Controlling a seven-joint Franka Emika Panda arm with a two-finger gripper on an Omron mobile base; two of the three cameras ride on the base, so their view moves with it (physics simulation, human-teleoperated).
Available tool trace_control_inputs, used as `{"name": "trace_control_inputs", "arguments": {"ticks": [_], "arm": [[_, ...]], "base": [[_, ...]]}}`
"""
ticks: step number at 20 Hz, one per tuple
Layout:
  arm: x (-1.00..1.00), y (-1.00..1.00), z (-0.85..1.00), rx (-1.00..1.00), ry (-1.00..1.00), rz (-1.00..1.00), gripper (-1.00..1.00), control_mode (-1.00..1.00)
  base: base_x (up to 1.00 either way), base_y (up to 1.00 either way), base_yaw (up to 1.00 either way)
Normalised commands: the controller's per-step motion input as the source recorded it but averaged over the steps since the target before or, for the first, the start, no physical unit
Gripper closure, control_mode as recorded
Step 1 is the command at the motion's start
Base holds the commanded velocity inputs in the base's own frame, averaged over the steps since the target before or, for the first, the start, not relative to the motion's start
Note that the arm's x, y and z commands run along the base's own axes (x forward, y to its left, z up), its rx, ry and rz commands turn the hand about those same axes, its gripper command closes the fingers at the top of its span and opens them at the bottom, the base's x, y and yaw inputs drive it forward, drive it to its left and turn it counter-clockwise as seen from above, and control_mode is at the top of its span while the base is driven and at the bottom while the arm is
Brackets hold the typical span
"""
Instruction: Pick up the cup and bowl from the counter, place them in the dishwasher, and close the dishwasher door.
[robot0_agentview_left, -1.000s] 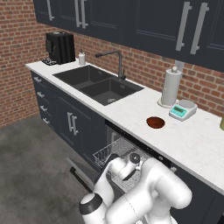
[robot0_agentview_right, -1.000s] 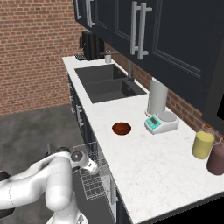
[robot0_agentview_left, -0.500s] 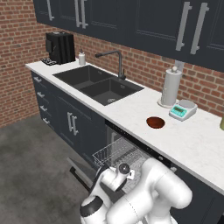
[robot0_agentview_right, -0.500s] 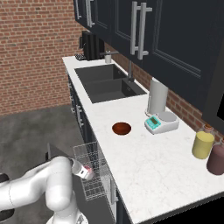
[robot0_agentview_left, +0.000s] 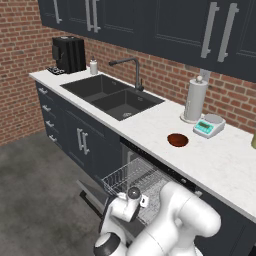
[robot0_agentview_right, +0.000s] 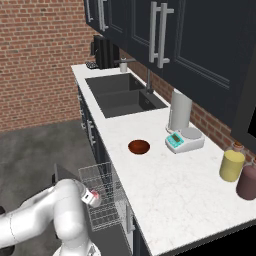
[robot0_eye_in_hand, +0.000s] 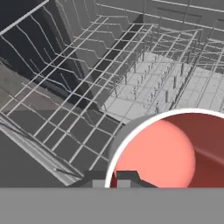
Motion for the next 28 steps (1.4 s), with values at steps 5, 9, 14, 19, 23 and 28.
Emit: {"name": "trace_control_inputs", "arguments": {"ticks": [5, 9, 14, 19, 23, 28], "arm": [[0.0, 0.0, 0.02, 0.0, 0.06, 0.0, -1.0, -1.0], [0.03, -0.06, 0.26, 0.0, 0.0, 0.0, -1.0, -1.0], [0.06, -0.03, 0.42, 0.0, 0.0, 0.0, -1.0, -1.0], [0.01, -0.01, 0.79, 0.0, 0.0, 0.0, -1.0, -1.0], [0.0, 0.17, 1.0, 0.0, 0.01, 0.02, -1.0, -1.0], [-0.03, 0.61, 1.0, 0.03, 0.0, 0.15, -1.0, -1.0]], "base": [[0.0, 0.0, 0.0], [0.0, 0.0, 0.0], [0.0, 0.0, 0.0], [0.0, 0.0, 0.0], [0.0, 0.0, 0.0], [0.0, 0.0, 0.0]]}}
